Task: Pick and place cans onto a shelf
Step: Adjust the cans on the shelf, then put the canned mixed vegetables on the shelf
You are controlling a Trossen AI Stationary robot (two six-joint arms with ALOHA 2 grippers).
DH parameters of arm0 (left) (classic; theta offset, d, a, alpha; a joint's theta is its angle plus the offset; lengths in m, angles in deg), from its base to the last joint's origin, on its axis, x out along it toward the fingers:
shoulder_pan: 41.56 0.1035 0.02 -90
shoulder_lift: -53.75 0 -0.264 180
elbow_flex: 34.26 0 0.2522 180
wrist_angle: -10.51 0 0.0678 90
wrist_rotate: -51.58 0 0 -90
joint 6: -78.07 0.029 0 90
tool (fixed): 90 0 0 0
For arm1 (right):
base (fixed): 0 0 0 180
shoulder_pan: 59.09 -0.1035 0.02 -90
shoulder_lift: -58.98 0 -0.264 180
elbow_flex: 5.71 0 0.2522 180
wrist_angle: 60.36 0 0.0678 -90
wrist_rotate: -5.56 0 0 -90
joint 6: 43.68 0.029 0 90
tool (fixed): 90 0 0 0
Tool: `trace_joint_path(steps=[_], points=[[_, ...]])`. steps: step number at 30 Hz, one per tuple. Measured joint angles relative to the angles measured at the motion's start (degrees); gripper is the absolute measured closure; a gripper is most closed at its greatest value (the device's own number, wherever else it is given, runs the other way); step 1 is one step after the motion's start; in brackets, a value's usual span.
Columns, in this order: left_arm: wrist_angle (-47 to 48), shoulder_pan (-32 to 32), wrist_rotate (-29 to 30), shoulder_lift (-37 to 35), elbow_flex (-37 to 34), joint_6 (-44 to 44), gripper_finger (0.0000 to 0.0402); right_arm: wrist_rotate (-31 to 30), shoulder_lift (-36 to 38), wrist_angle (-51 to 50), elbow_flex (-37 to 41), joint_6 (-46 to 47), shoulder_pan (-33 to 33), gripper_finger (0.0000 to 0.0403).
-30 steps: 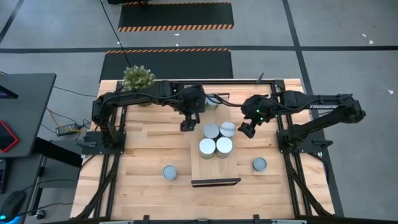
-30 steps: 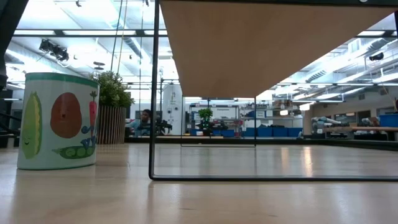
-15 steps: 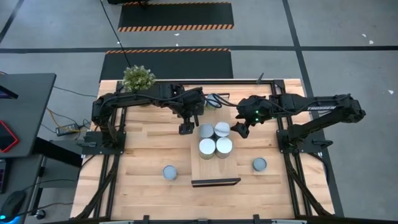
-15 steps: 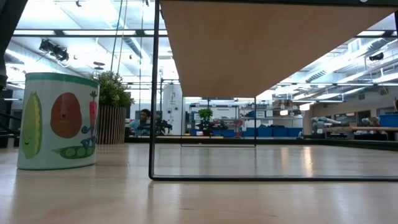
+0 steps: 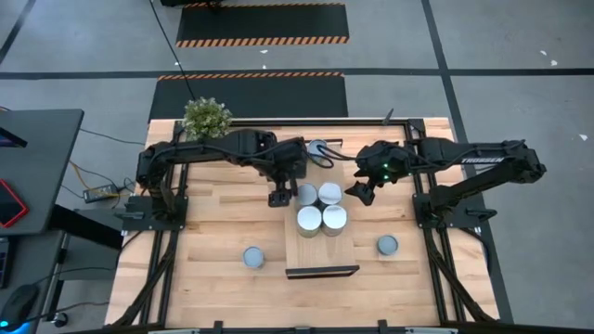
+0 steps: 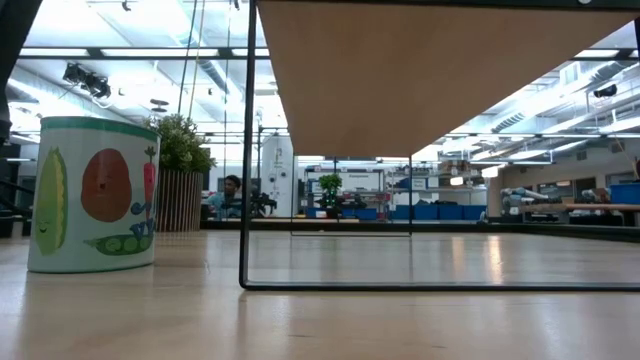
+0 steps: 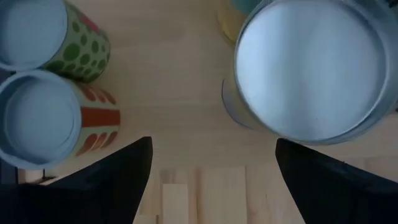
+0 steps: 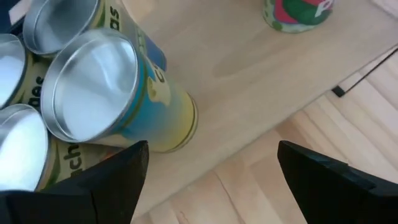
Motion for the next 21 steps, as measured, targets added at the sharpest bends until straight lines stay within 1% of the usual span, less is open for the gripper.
trace_joint_path(steps=[12, 17, 19, 21], points=[[-1.7, -0.2, 0.6, 0.0, 0.0, 0.0, 0.0056, -1.6, 0.0, -6.7, -3.8, 0.0, 0.0, 0.0039], [0.7, -0.5, 1.1, -2.4, -0.1, -0.3, 0.0056, -2.7, 0.8, -9.5, -4.7, 1.3, -0.6, 0.0039], [3.0, -0.9, 1.1, -4.2, 0.0, -0.9, 0.0056, -3.1, 1.5, -9.8, -4.7, 2.2, -1.8, 0.0039], [5.6, -1.5, 1.1, -5.6, 0.0, -2.2, 0.0056, -4.7, 2.1, -10.3, -4.7, 3.3, -3.3, 0.0039]])
